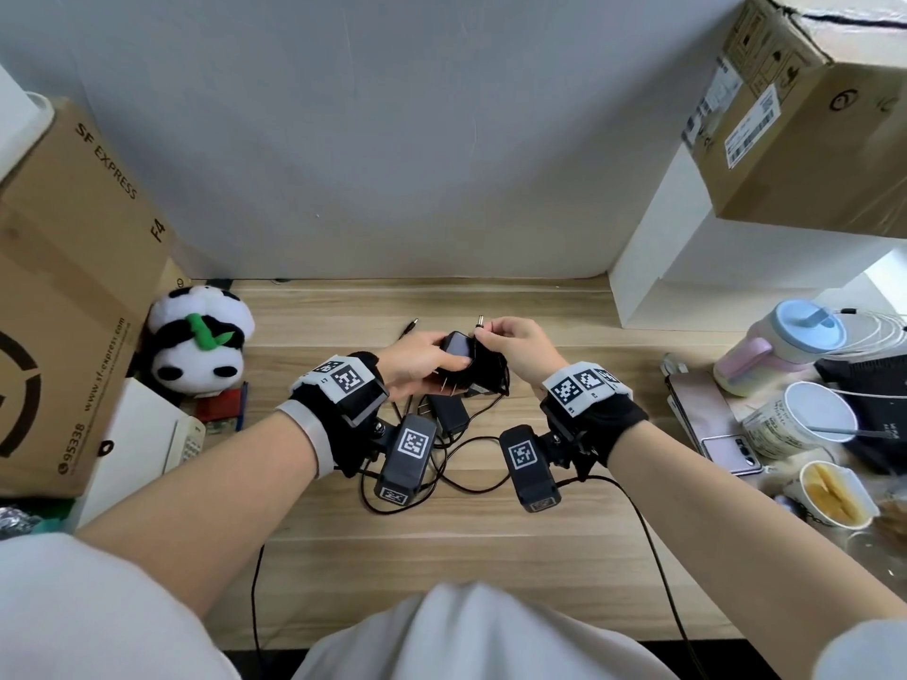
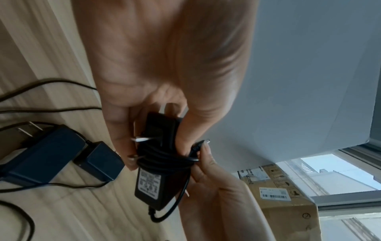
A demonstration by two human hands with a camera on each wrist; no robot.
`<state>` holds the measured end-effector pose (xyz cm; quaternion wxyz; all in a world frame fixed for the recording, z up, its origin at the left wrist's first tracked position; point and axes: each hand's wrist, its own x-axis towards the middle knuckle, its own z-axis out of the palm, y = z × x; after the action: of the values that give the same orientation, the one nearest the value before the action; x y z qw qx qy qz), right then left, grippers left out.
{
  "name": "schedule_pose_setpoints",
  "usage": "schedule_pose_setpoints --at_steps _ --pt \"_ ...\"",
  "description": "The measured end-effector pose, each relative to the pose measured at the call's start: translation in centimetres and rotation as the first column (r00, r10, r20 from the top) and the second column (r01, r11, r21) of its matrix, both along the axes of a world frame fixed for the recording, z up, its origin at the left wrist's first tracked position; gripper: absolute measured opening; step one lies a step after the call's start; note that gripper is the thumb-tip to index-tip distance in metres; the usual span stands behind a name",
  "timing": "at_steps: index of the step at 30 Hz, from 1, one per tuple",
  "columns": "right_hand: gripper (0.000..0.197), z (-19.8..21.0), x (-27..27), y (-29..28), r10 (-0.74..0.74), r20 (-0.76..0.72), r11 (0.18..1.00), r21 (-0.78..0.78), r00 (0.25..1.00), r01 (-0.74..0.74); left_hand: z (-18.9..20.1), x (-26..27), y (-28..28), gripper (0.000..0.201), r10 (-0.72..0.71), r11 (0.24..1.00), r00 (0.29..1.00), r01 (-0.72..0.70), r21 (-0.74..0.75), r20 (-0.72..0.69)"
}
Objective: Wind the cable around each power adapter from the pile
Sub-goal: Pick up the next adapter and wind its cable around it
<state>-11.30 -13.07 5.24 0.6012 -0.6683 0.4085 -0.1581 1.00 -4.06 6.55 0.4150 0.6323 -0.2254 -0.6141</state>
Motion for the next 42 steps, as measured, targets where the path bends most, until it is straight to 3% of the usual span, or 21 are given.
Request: schedule_pose_setpoints --at_steps 6,9,12,16,21,25,33,42 --pt "0.029 -1.3 -2.1 -0.2 -0.145 -0.063 0.972 0.179 0.987 0.154 -0.8 -1.3 0.2 0.029 0.032 0.999 0.989 -0.032 0.0 -0.146" --pt "0.033 -2.2 -4.1 0.7 -0.217 -0.072 0.918 0.325 0.973 0.229 -1.3 -2.0 -0.1 0.034 0.075 0.997 0.972 -0.077 0.001 -0.224" --pt "0.039 -2.7 -6.2 2.1 -0.316 -0.032 0.859 0.416 0.948 0.3 -1.9 -3.3 -0.6 0.032 0.051 0.998 0.977 -0.046 0.032 -0.207" --pt "0.038 -3.7 -9.6 3.9 -0.408 -0.047 0.816 0.43 0.912 0.387 -3.2 -6.4 -1.1 0.021 -0.07 0.995 0.985 0.081 0.063 -0.16" --pt "0.039 -5.4 -15.3 6.3 -0.589 -0.097 0.703 0.428 0.802 0.568 -5.2 -11.7 -1.9 0.026 -0.2 0.969 0.966 0.22 0.112 -0.165" --pt "0.04 -6.3 -20.5 8.7 -0.687 -0.127 0.614 0.425 0.716 0.665 -6.0 -16.8 -1.8 0.006 -0.367 0.909 0.923 0.383 0.164 -0.12" --pt "0.033 -6.3 -29.8 13.0 -0.845 -0.108 0.422 0.467 0.524 0.777 -6.6 -27.1 -1.6 0.02 -0.528 0.821 0.845 0.533 0.208 -0.081" --pt "0.032 -8.6 -40.8 18.1 -0.849 -0.183 0.35 0.506 0.495 0.789 -8.7 -38.5 1.0 0.033 -0.637 0.7 0.757 0.648 0.299 -0.149"
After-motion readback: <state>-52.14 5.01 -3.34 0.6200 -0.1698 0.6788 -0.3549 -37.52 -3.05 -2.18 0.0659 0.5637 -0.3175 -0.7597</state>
